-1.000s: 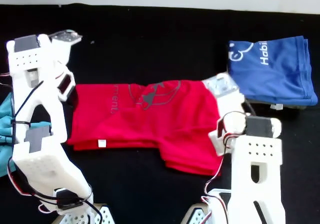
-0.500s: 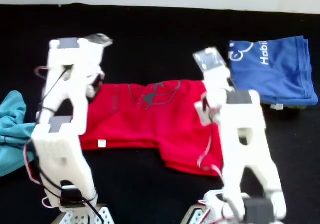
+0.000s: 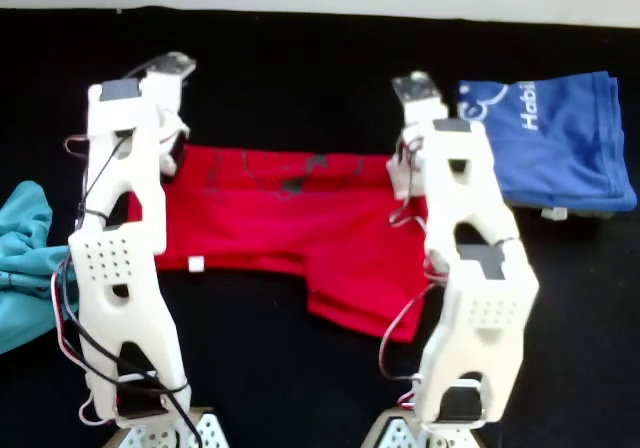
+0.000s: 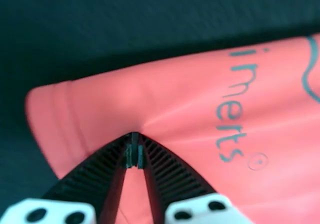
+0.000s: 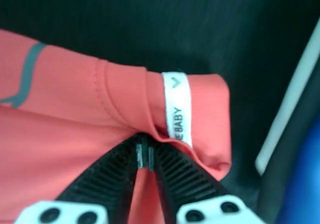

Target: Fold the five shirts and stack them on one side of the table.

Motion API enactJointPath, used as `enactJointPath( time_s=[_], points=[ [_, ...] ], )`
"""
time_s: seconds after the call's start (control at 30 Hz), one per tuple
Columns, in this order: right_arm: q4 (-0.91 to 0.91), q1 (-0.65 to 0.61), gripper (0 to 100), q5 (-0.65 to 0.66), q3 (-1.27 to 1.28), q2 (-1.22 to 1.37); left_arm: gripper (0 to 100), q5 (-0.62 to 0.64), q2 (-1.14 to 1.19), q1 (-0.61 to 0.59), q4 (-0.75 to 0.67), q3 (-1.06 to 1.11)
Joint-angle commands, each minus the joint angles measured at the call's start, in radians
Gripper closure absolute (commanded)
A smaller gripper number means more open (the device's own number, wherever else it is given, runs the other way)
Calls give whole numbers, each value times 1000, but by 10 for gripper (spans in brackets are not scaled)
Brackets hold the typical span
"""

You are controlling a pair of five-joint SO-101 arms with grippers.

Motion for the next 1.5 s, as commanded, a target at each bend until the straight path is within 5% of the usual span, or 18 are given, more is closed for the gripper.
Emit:
enactJointPath(
  time_s=[0.0, 0.3, 0.4, 0.67, 0.83, 1.07, 1.23, 1.47],
  points=[
    [90, 45, 993, -11, -202, 59, 991, 6, 73, -38, 48, -194],
    [461, -16, 993, -17, -585, 59, 991, 8, 142, 38, 368, -544],
    [590, -53, 993, -28, -736, 59, 991, 11, 110, 44, 379, -558],
    [707, -122, 993, -137, -947, 13, 991, 35, -323, 44, 374, -1],
    [707, -163, 993, -135, -711, -174, 991, 35, -564, 28, 192, 463],
    [610, -202, 993, -121, -186, -518, 991, 41, -788, 28, -319, 1109],
    [338, -222, 993, -55, 326, -682, 991, 41, -828, 22, -503, 1314],
    [-13, -237, 993, 66, 835, -748, 990, 41, -835, 1, -574, 1402]
  ],
)
